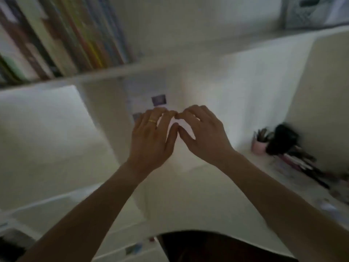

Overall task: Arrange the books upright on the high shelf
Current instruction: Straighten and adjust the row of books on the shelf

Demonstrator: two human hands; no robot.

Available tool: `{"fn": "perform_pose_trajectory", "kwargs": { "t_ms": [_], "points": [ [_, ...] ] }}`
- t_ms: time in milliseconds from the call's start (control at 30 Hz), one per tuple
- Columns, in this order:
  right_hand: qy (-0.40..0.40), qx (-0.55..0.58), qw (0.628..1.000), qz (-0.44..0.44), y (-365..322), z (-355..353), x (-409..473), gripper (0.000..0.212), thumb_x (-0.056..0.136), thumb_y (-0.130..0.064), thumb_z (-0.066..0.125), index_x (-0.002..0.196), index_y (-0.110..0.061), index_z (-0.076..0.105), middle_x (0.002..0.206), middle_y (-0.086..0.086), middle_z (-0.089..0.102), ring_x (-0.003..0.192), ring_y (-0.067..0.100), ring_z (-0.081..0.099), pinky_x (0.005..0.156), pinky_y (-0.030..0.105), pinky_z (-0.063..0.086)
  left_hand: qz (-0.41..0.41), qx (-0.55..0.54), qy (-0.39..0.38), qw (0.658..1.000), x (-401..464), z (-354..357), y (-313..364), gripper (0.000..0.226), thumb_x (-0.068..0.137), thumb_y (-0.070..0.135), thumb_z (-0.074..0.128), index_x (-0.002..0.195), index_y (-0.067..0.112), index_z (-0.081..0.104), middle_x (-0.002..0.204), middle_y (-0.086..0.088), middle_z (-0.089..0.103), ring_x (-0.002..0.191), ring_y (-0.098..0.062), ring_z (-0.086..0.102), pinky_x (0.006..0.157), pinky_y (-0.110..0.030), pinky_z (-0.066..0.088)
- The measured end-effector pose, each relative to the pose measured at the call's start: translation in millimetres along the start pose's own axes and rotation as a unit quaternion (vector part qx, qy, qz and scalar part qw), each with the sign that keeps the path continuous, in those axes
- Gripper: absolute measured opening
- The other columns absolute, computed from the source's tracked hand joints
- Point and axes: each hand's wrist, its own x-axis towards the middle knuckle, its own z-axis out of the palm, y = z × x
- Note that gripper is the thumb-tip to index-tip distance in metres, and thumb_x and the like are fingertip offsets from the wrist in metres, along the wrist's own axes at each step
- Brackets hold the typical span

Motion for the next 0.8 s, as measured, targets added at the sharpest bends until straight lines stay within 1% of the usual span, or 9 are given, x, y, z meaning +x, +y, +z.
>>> {"fn": "perform_pose_trajectory", "kwargs": {
  "t_ms": [133, 233, 333, 433, 500, 600, 667, 733, 800],
  "points": [
    [-0.117, -0.023, 0.979, 0.163, 100, -12, -130, 0.029, 0.098, -0.033, 0.056, 0.123, -0.02, 0.065, 0.116, -0.001, 0.064, 0.103, 0.023, 0.058, 0.084, 0.039, 0.053, -0.096, -0.091, -0.197, 0.971, -45, 121, 93, 0.039, 0.105, 0.039, 0.043, 0.128, 0.016, 0.064, 0.12, -0.008, 0.066, 0.106, -0.03, 0.064, 0.088, -0.042, 0.051],
    [-0.17, -0.045, 0.942, 0.285, 161, -24, -222, 0.032, 0.099, -0.035, 0.058, 0.127, -0.02, 0.064, 0.119, 0.0, 0.065, 0.106, 0.024, 0.058, 0.087, 0.042, 0.054, -0.233, -0.166, -0.341, 0.895, -70, 195, 159, 0.042, 0.103, 0.046, 0.038, 0.131, 0.024, 0.059, 0.124, -0.008, 0.063, 0.111, -0.031, 0.062, 0.093, -0.045, 0.052],
    [-0.212, -0.036, 0.89, 0.402, 207, -36, -295, 0.038, 0.102, -0.036, 0.054, 0.138, -0.021, 0.058, 0.13, 0.002, 0.063, 0.119, 0.025, 0.056, 0.1, 0.042, 0.049, -0.303, -0.218, -0.433, 0.821, -90, 253, 218, 0.035, 0.105, 0.044, 0.041, 0.135, 0.03, 0.053, 0.126, -0.005, 0.059, 0.113, -0.028, 0.06, 0.098, -0.047, 0.049],
    [-0.249, -0.023, 0.84, 0.481, 248, -43, -344, 0.045, 0.106, -0.038, 0.047, 0.147, -0.021, 0.05, 0.143, 0.003, 0.056, 0.133, 0.023, 0.049, 0.112, 0.036, 0.036, -0.336, -0.246, -0.493, 0.764, -109, 301, 271, 0.037, 0.106, 0.044, 0.039, 0.139, 0.03, 0.049, 0.127, -0.004, 0.06, 0.113, -0.025, 0.06, 0.099, -0.042, 0.049],
    [-0.262, -0.025, 0.809, 0.526, 273, -45, -368, 0.048, 0.106, -0.044, 0.044, 0.148, -0.022, 0.047, 0.147, 0.002, 0.053, 0.135, 0.022, 0.047, 0.112, 0.035, 0.035, -0.365, -0.25, -0.53, 0.724, -122, 330, 300, 0.04, 0.106, 0.045, 0.041, 0.141, 0.028, 0.047, 0.128, -0.005, 0.061, 0.117, -0.025, 0.059, 0.1, -0.039, 0.046],
    [-0.27, -0.031, 0.743, 0.611, 309, -45, -400, 0.057, 0.102, -0.051, 0.048, 0.151, -0.023, 0.04, 0.147, 0.005, 0.048, 0.132, 0.028, 0.045, 0.106, 0.042, 0.041, -0.445, -0.269, -0.588, 0.62, -137, 371, 331, 0.06, 0.102, 0.053, 0.047, 0.15, 0.017, 0.039, 0.138, -0.008, 0.058, 0.128, -0.027, 0.054, 0.102, -0.034, 0.041],
    [-0.267, -0.024, 0.693, 0.669, 333, -43, -418, 0.066, 0.099, -0.05, 0.055, 0.153, -0.017, 0.035, 0.145, 0.013, 0.046, 0.132, 0.035, 0.045, 0.104, 0.048, 0.042, -0.503, -0.279, -0.603, 0.553, -147, 395, 344, 0.067, 0.098, 0.058, 0.054, 0.143, 0.01, 0.047, 0.13, -0.005, 0.062, 0.12, -0.024, 0.059, 0.092, -0.028, 0.043],
    [-0.272, -0.012, 0.647, 0.712, 352, -38, -436, 0.074, 0.097, -0.051, 0.058, 0.154, -0.013, 0.031, 0.144, 0.019, 0.046, 0.13, 0.038, 0.046, 0.105, 0.05, 0.041, -0.528, -0.271, -0.597, 0.54, -155, 414, 355, 0.063, 0.087, 0.065, 0.064, 0.119, 0.01, 0.064, 0.109, 0.001, 0.072, 0.097, -0.017, 0.067, 0.076, -0.027, 0.052],
    [-0.282, 0.001, 0.643, 0.712, 362, -30, -449, 0.071, 0.096, -0.051, 0.059, 0.152, -0.014, 0.034, 0.137, 0.02, 0.049, 0.124, 0.039, 0.048, 0.103, 0.047, 0.04, -0.543, -0.249, -0.584, 0.549, -161, 426, 365, 0.062, 0.072, 0.072, 0.071, 0.103, 0.019, 0.07, 0.093, 0.004, 0.074, 0.083, -0.014, 0.07, 0.071, -0.028, 0.058]
  ]
}}
